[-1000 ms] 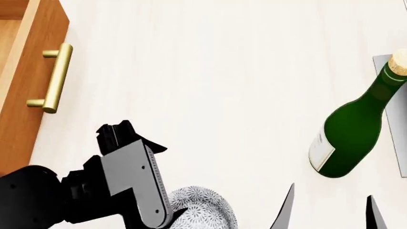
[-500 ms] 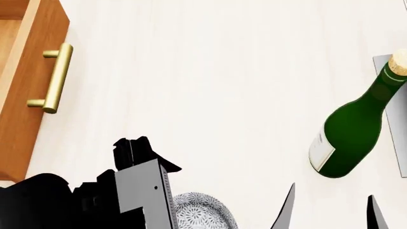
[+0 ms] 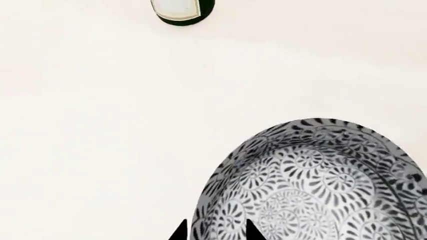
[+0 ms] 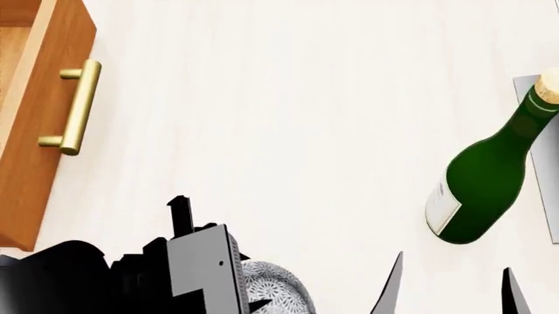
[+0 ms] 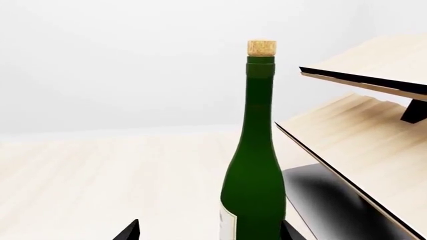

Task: Put the bowl on top of the cabinet.

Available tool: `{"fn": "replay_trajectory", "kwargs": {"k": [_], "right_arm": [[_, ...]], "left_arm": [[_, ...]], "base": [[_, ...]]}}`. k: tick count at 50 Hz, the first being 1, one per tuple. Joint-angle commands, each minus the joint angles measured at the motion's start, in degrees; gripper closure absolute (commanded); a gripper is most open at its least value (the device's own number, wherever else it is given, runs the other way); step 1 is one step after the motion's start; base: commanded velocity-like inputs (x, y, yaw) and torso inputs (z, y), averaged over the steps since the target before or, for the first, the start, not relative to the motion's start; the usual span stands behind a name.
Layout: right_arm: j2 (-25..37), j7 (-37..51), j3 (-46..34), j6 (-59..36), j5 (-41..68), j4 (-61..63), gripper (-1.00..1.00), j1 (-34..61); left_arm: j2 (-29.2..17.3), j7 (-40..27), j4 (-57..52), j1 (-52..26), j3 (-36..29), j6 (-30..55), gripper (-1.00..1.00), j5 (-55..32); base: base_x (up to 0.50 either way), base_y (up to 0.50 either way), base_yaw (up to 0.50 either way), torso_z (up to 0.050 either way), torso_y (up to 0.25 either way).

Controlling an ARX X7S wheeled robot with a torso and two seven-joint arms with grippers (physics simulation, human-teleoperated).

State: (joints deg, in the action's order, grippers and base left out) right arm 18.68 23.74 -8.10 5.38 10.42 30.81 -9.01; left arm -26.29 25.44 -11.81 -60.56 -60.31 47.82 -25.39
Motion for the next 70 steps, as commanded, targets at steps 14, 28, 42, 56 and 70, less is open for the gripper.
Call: {"fn": "replay_trajectory", "kwargs": {"k": [14,28,42,56,70], "right_arm": [[0.43,0.35,-0.42,0.13,-0.05,0.15,-1.00,-0.09],[0.58,0.57,-0.74,0.58,-0.30,-0.14,-1.00,-0.12],[0.99,0.80,-0.42,0.53,0.48,0.12,-1.00,-0.06],[1.26,1.18,-0.37,0.38,0.78,0.68,-1.00,-0.12],[1.37,1.45,-0.71,0.40,0.59,0.49,-1.00,0.01]], "left_arm": [[-1.27,-0.44,-0.22,0.21,-1.03,0.45,1.00,4.67],[-3.44,-1.34,-9.88,-5.85,10.51,8.93,1.00,-4.07],[-3.38,-2.25,-11.72,-14.17,18.35,16.76,1.00,-8.59],[-1.15,-5.08,-9.06,-22.17,27.63,23.55,1.00,-12.08],[3.66,-13.94,7.95,-30.54,37.30,18.39,1.00,-5.30]], "base": [[0.00,0.00,0.00,0.000,-0.002],[0.00,0.00,0.00,0.000,0.000],[0.00,0.00,0.00,0.000,0.000],[0.00,0.00,0.00,0.000,0.000],[0.00,0.00,0.00,0.000,0.000]]}}
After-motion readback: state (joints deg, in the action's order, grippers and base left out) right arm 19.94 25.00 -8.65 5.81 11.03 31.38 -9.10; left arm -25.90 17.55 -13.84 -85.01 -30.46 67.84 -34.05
